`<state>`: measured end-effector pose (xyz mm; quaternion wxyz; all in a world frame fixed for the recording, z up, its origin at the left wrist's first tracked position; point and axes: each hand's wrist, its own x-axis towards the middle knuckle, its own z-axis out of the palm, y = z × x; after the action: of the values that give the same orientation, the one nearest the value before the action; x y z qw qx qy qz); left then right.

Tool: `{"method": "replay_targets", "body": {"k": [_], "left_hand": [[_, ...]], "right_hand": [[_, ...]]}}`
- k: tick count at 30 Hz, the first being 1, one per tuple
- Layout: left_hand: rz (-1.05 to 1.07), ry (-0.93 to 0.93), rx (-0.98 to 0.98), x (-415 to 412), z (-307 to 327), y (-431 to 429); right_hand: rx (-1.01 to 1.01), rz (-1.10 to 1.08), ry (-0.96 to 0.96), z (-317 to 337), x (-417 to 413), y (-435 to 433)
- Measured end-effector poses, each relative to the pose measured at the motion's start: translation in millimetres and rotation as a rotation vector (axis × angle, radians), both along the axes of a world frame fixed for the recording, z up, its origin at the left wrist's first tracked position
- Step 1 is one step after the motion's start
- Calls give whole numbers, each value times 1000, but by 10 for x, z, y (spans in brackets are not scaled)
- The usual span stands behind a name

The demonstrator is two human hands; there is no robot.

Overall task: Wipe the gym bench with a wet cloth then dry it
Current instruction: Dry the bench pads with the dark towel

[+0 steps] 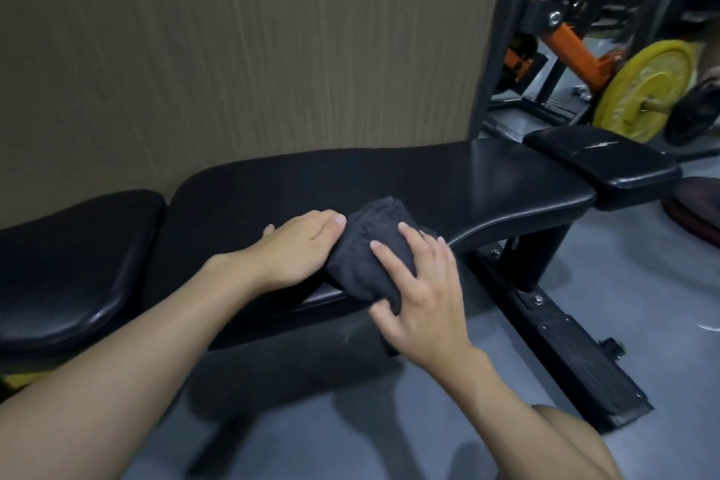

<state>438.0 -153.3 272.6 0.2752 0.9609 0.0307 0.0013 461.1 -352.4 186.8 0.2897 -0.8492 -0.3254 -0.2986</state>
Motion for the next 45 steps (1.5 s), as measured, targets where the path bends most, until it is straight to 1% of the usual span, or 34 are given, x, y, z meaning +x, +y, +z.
{"method": "replay_targets", "body": {"k": [3, 7, 10, 15, 17, 19, 22, 27, 34, 36, 39, 45], "left_hand": [[-29, 67, 120, 251, -48, -245], [-125, 189, 260, 569, -45, -575], [-126, 235, 305, 802, -52, -745], [-108, 276, 389, 1125, -60, -936], [-110, 276, 389, 1189, -49, -922], [-97, 251, 361, 1244, -30, -847], [-54, 244, 331, 1356, 4, -737], [-57, 340, 277, 1553, 54, -682], [-83, 328, 266, 1560, 11, -717], [-76, 315, 244, 1589, -45, -623], [-96, 291, 211, 1616, -56, -666], [-162, 118, 147, 1509, -109, -485]], "right_hand": [[85, -91, 68, -32, 321, -317], [179, -315, 187, 7, 896, -800], [114, -479, 295, 118, 1287, -1130], [46, -660, 488, 343, 1823, -1491], [-40, -736, 580, 501, 2082, -1530], [-158, -768, 662, 628, 2336, -1526], [-271, -736, 691, 714, 2651, -1505], [-371, -641, 675, 748, 3124, -1383], [-487, -494, 679, 838, 3664, -947], [-553, -420, 663, 840, 3784, -613], [-627, -345, 656, 844, 3730, -232], [-644, -243, 617, 783, 3415, 671]]}}
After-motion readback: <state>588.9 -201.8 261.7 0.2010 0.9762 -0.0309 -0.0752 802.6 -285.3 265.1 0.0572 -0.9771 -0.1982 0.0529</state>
